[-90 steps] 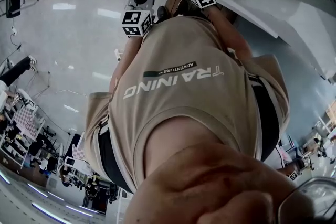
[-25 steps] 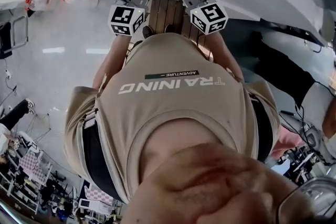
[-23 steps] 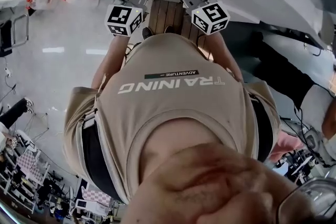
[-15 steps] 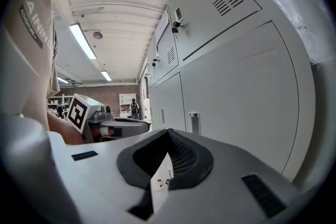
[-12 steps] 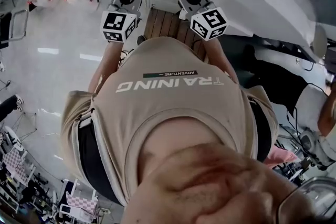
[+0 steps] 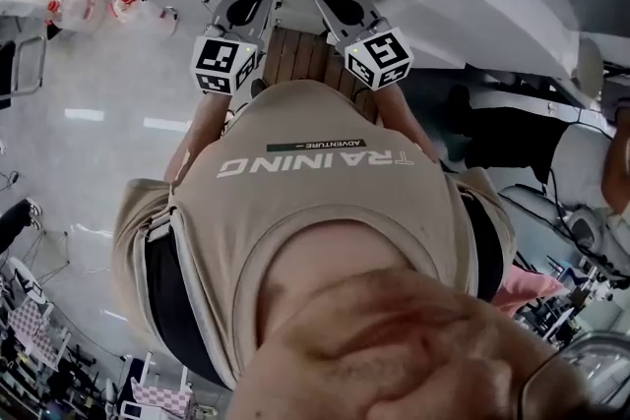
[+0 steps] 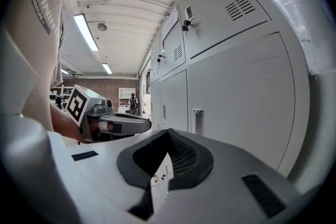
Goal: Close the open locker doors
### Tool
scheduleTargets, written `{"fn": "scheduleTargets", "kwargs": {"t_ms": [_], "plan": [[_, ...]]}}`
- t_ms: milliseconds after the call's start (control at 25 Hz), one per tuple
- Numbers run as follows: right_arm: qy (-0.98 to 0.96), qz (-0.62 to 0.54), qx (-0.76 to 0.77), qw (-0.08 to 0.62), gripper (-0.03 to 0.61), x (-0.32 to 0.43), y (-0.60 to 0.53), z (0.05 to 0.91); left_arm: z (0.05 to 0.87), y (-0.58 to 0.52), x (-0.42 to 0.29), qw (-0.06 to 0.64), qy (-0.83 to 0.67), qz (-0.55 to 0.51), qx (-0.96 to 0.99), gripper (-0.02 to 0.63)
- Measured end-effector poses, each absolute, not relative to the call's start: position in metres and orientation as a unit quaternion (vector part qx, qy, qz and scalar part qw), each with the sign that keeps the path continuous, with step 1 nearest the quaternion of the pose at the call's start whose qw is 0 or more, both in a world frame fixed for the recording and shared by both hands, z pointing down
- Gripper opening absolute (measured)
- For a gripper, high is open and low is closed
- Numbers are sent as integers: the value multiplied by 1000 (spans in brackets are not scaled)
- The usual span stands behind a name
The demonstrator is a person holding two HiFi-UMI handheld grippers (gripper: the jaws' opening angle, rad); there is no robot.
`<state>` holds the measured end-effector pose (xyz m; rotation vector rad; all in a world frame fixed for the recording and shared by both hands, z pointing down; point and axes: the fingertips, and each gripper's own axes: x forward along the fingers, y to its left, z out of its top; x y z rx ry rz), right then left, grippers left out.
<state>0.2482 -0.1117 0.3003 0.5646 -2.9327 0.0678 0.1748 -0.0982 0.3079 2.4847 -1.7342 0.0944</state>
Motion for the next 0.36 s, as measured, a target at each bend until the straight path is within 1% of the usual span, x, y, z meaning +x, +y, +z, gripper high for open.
{"fn": "scheduleTargets", "kwargs": {"t_ms": [360], "plan": [[-975,4,207,78,14,258,-125,293,312,-104,192,60,-553,29,831,0]]}}
